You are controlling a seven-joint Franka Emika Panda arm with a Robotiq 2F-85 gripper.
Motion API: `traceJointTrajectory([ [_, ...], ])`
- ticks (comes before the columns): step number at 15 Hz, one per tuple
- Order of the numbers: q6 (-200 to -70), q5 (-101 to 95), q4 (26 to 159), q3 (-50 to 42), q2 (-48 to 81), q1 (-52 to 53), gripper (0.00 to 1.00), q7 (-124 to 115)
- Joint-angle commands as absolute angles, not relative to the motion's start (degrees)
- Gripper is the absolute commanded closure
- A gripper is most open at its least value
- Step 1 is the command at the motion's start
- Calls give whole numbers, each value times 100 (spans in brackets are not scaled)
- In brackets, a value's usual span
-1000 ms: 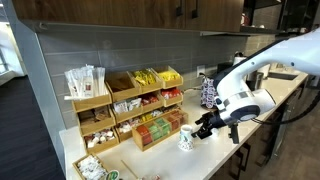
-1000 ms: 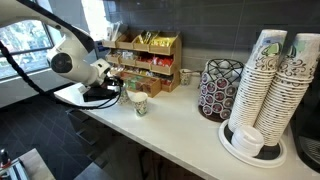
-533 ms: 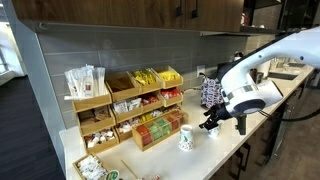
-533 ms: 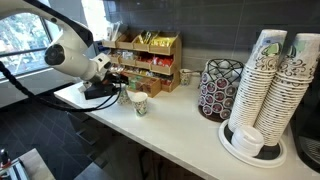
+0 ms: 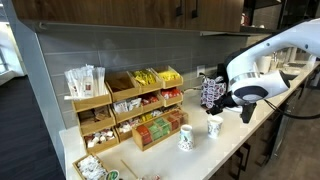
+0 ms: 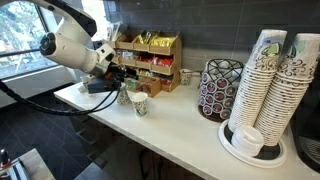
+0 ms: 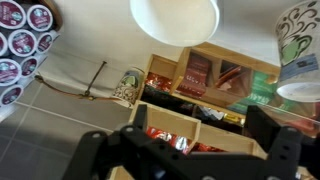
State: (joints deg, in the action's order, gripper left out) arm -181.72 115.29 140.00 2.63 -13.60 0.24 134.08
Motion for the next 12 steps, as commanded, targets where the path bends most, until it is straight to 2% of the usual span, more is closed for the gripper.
traceJointTrajectory([
  [1,-18482,12053,13582,357,-1112,-307,0,13495],
  [12,-18985,12020,12905,475,-8,-603,0,13482],
])
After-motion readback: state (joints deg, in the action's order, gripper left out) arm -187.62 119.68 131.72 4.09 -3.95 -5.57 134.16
